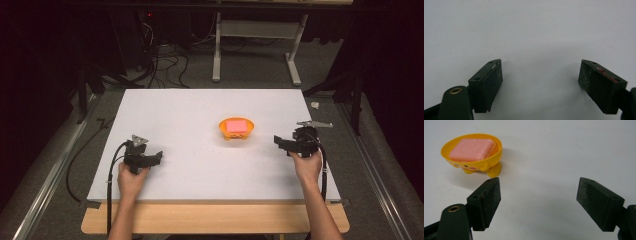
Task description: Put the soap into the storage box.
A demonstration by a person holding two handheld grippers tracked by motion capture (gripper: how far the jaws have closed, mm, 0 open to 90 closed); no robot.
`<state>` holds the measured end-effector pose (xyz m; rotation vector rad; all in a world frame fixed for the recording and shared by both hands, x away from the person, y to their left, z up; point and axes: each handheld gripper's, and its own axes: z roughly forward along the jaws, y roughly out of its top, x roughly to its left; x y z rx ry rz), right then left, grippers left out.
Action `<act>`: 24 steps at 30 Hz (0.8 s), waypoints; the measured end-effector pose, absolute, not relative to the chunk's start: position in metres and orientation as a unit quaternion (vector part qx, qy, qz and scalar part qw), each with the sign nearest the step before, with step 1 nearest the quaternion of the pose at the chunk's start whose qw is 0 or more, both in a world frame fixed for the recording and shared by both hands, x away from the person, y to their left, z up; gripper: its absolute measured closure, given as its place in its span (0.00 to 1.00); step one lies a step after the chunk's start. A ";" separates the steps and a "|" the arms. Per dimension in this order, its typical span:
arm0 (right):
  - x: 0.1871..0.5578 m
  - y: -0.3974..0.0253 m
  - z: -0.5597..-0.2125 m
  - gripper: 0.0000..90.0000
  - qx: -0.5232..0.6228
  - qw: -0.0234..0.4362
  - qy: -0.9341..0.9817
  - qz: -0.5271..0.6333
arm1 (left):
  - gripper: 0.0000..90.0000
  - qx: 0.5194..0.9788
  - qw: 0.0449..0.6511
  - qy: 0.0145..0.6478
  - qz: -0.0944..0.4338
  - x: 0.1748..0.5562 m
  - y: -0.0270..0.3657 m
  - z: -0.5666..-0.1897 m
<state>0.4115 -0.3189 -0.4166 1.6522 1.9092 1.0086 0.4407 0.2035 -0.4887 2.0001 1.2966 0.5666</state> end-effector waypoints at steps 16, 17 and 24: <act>0.410 -0.314 -0.445 0.23 0.599 0.199 0.693 0.350 | 0.22 0.768 0.339 0.498 0.218 0.441 0.203 -0.489; 0.411 -0.313 -0.447 0.23 0.598 0.198 0.694 0.349 | 0.22 0.768 0.339 0.498 0.218 0.441 0.203 -0.489; 0.410 -0.312 -0.458 0.23 0.602 0.193 0.694 0.344 | 0.22 0.768 0.339 0.498 0.218 0.441 0.203 -0.489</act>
